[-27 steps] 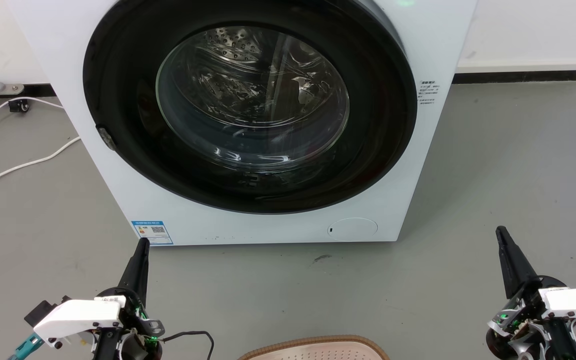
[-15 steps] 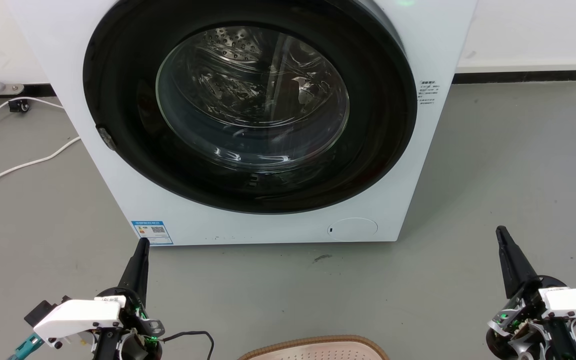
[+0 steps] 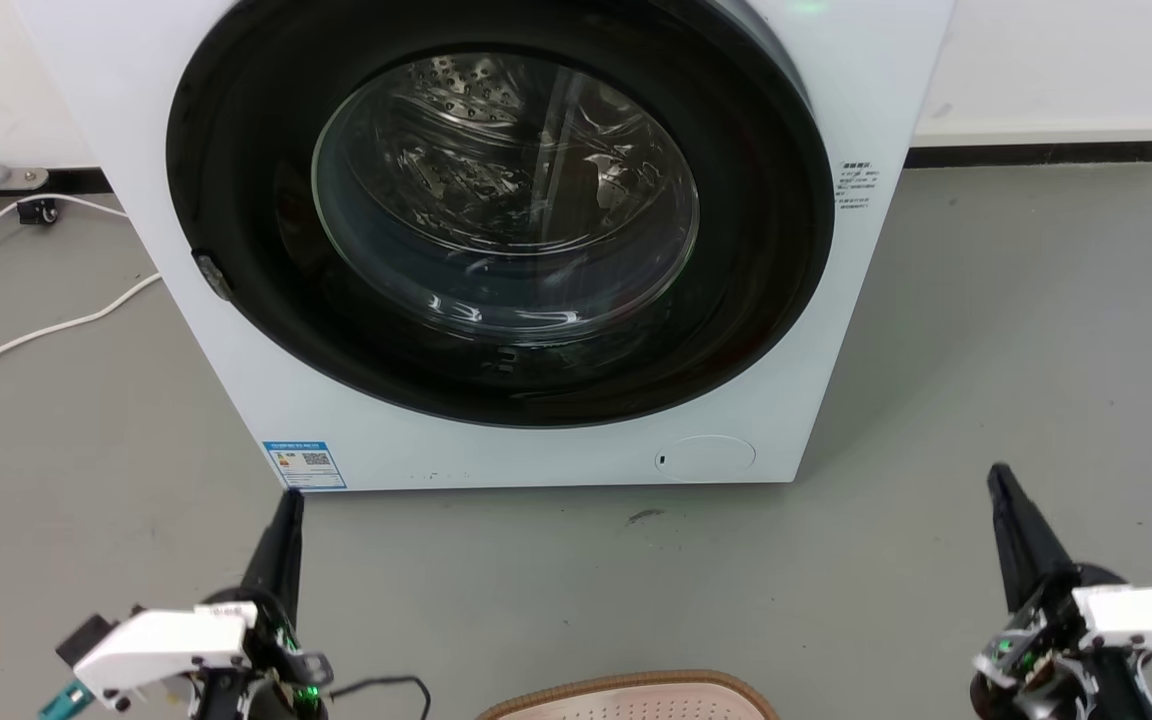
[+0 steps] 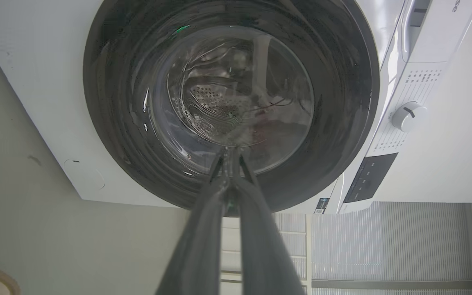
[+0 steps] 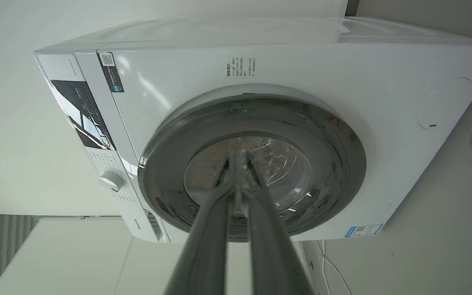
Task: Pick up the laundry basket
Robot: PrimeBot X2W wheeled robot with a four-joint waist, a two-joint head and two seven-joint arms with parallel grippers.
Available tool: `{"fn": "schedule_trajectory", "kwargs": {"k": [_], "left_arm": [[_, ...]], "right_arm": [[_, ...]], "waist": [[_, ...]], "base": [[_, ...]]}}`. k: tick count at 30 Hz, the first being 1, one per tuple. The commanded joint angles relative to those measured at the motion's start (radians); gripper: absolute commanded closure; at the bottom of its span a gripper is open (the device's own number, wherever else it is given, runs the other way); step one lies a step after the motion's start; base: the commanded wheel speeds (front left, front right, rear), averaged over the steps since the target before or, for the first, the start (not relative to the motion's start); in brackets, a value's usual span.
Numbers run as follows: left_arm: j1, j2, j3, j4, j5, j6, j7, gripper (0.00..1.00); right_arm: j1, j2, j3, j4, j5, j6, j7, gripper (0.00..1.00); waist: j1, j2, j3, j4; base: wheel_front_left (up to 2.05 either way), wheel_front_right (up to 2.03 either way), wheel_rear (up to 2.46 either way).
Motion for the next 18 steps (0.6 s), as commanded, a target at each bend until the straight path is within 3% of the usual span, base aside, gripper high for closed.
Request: {"fn": "schedule_trajectory", "kwargs": {"k": [1, 10, 18], "left_arm": [[0.007, -0.001, -0.002, 0.008, 0.000, 0.001, -0.001, 0.00], [0.003, 0.001, -0.051, -0.019, 0.042, 0.000, -0.047, 0.00], [0.000, -0.001, -0.060, -0.061, 0.204, 0.000, -0.084, 0.00]], "right_arm": [[0.007, 0.001, 0.001, 0.008, 0.000, 0.000, -0.001, 0.00], [0.017, 0.000, 0.031, -0.025, -0.037, 0.000, -0.044, 0.00], [0.015, -0.010, 0.047, -0.046, -0.179, 0.000, -0.084, 0.00]], "waist": [[0.0000, -0.0001, 0.000, 0.000], [0.0000, -0.0001, 0.000, 0.001], [0.0000, -0.0001, -0.002, 0.004]], "base": [[0.00, 0.00, 0.00], [0.00, 0.00, 0.00], [0.00, 0.00, 0.00]]}}
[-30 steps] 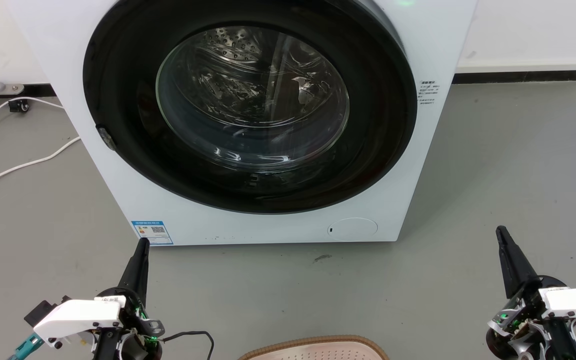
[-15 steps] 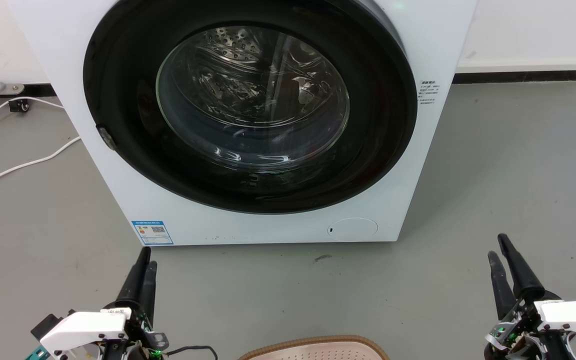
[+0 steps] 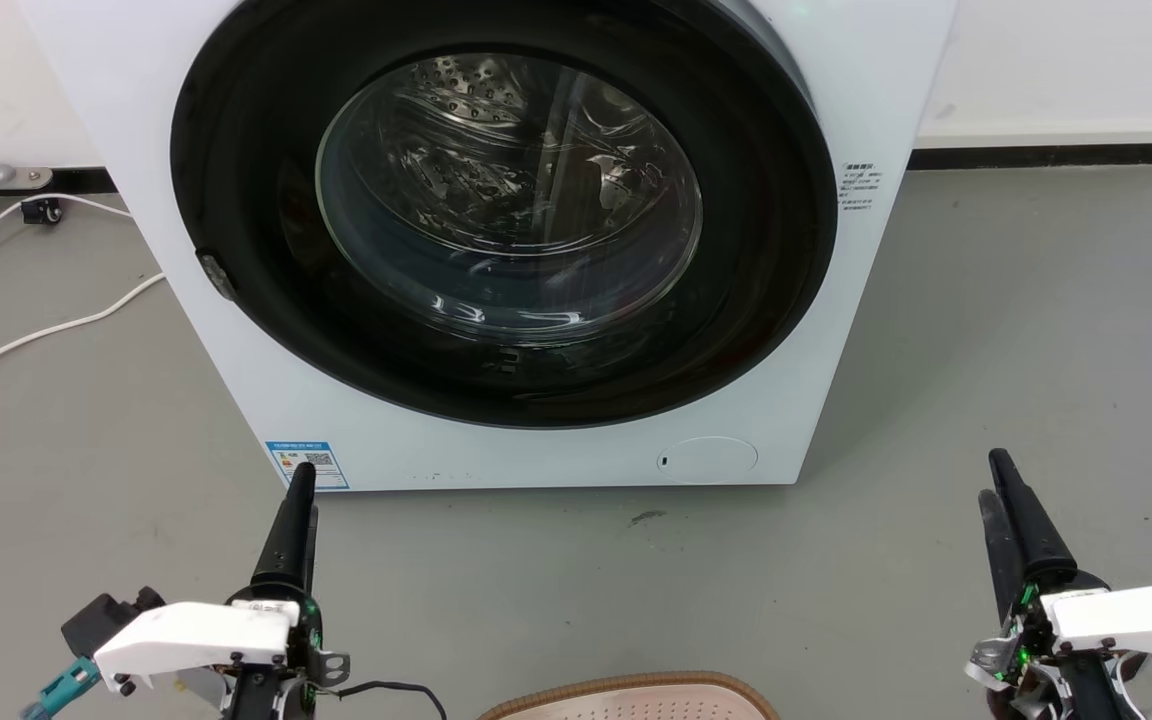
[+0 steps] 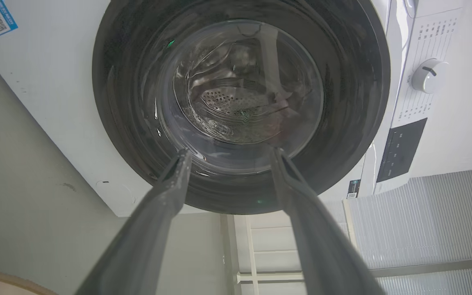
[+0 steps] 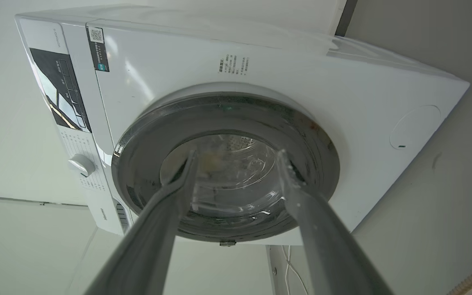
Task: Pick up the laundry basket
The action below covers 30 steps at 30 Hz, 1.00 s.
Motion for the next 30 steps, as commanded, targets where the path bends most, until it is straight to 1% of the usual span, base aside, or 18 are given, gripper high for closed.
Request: {"fn": "schedule_trajectory", "kwargs": {"k": [1, 7, 15, 16, 30], "left_arm": [[-0.027, 0.003, -0.010, -0.033, 0.064, -0.001, -0.014, 0.00], [-0.030, 0.003, -0.030, -0.061, 0.206, 0.000, -0.039, 0.00], [-0.035, 0.003, -0.062, -0.095, 0.393, 0.017, -0.071, 0.00], [-0.035, 0.003, -0.062, -0.095, 0.393, 0.017, -0.071, 0.00], [-0.034, 0.005, -0.104, -0.109, 0.655, 0.039, -0.119, 0.00]], "right_arm": [[-0.016, -0.009, 0.001, -0.032, -0.069, 0.000, -0.014, 0.00], [-0.009, -0.003, -0.005, -0.078, -0.240, 0.000, -0.039, 0.00], [0.006, 0.002, 0.011, -0.112, -0.440, 0.000, -0.071, 0.00], [0.006, 0.002, 0.011, -0.112, -0.440, 0.000, -0.071, 0.00], [0.017, 0.004, 0.033, -0.125, -0.721, 0.000, -0.112, 0.00]], "waist": [[0.0000, 0.0000, 0.000, 0.001], [0.0000, 0.0000, -0.001, 0.002], [0.0000, 0.0000, -0.001, 0.003], [0.0000, 0.0000, -0.001, 0.003], [0.0000, 0.0000, -0.003, 0.007]], "base": [[0.00, 0.00, 0.00], [0.00, 0.00, 0.00], [0.00, 0.00, 0.00], [0.00, 0.00, 0.00], [0.00, 0.00, 0.00]]}}
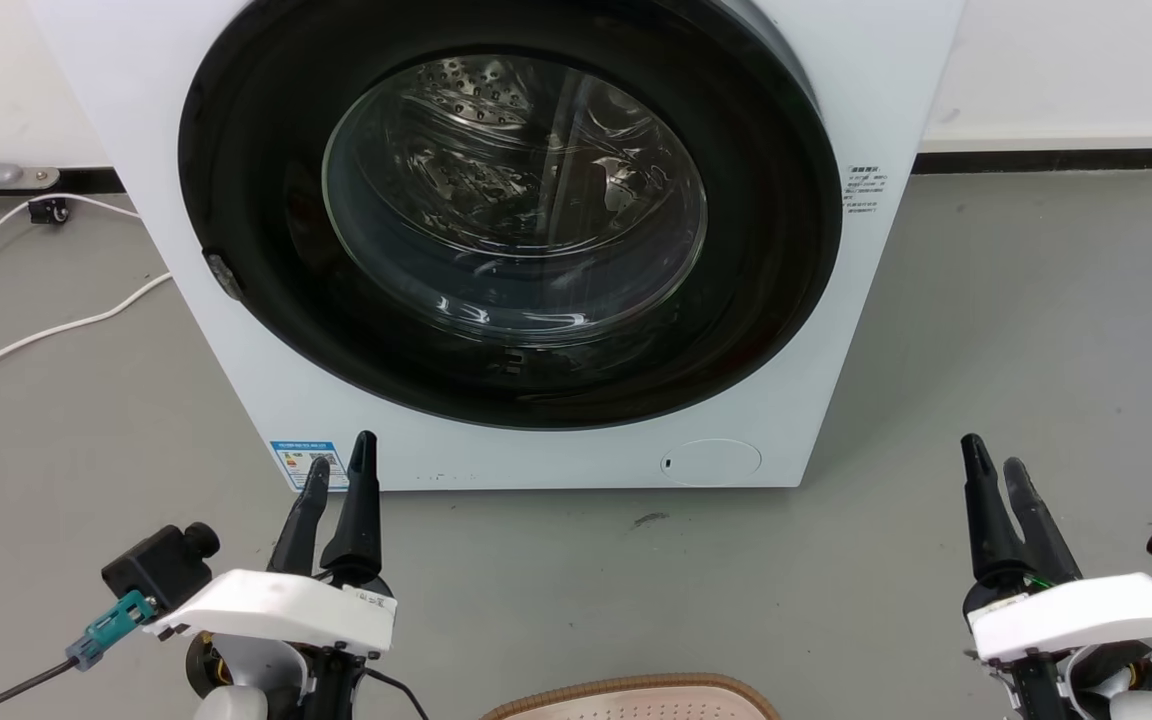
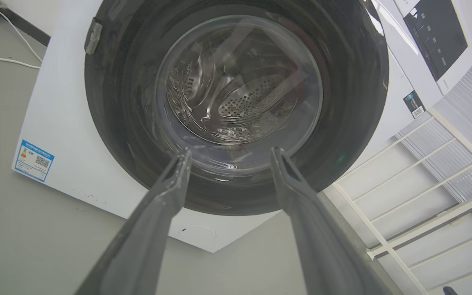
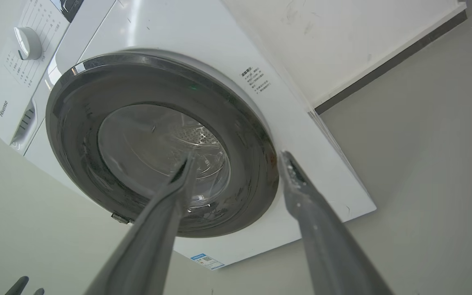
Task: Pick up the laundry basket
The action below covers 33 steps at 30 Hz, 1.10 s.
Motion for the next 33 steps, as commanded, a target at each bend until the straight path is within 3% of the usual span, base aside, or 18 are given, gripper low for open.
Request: {"fn": "schedule_trajectory", "kwargs": {"k": [1, 33], "left_arm": [[-0.025, 0.005, -0.006, -0.017, 0.038, 0.001, -0.011, 0.00], [-0.026, 0.012, -0.066, 0.021, 0.430, 0.047, -0.102, 0.00]], "right_arm": [[-0.006, 0.000, 0.005, -0.018, -0.041, 0.000, -0.009, 0.00], [0.017, 0.002, 0.023, -0.012, -0.476, 0.000, -0.028, 0.00]], "waist": [[0.0000, 0.0000, 0.000, 0.000], [0.0000, 0.0000, 0.000, 0.009]], "base": [[0.00, 0.00, 0.00], [0.00, 0.00, 0.00]]}}
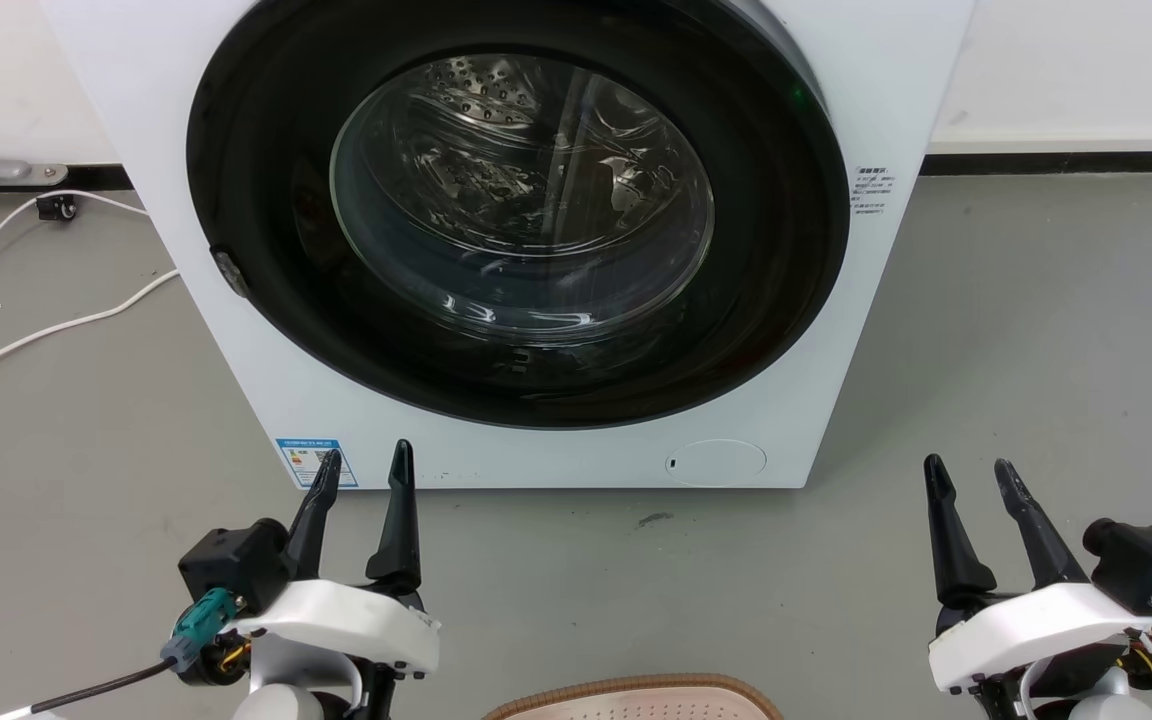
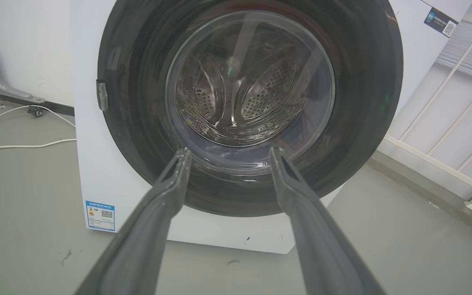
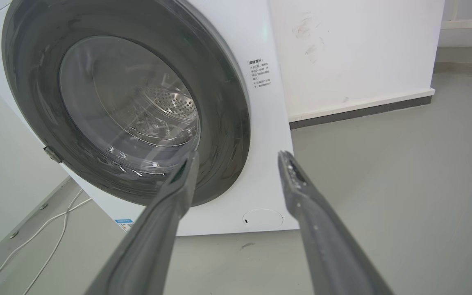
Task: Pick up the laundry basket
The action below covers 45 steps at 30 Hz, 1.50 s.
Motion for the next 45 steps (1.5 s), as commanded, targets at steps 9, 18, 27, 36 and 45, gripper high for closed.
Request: {"fn": "schedule_trajectory", "kwargs": {"k": [9, 18, 27, 36, 45], "left_arm": [[-0.024, 0.007, -0.018, 0.000, 0.097, 0.011, -0.027, 0.00], [-0.026, 0.007, -0.034, 0.013, 0.173, 0.024, -0.047, 0.00], [-0.025, 0.006, -0.044, 0.019, 0.240, 0.035, -0.064, 0.00], [-0.015, 0.004, -0.059, 0.023, 0.298, 0.047, -0.080, 0.00], [-0.007, 0.001, -0.062, 0.034, 0.335, 0.053, -0.096, 0.00]], "right_arm": [[0.008, 0.002, -0.004, -0.011, -0.099, 0.000, -0.008, 0.00], [0.015, 0.002, -0.002, -0.016, -0.173, 0.000, -0.014, 0.00], [0.021, 0.003, 0.001, -0.016, -0.232, 0.000, -0.019, 0.00], [0.027, 0.003, 0.003, -0.015, -0.277, 0.000, -0.025, 0.00], [0.032, 0.004, -0.004, -0.008, -0.296, 0.000, -0.032, 0.00]], "waist": [[0.0000, 0.0000, 0.001, 0.002], [0.0000, 0.0000, 0.002, 0.003], [0.0000, 0.0000, 0.004, 0.003], [0.0000, 0.0000, 0.003, 0.005], [0.0000, 0.0000, 0.002, 0.007]], "base": [[0.00, 0.00, 0.00], [0.00, 0.00, 0.00], [0.00, 0.00, 0.00], [0.00, 0.00, 0.00], [0.00, 0.00, 0.00]]}}
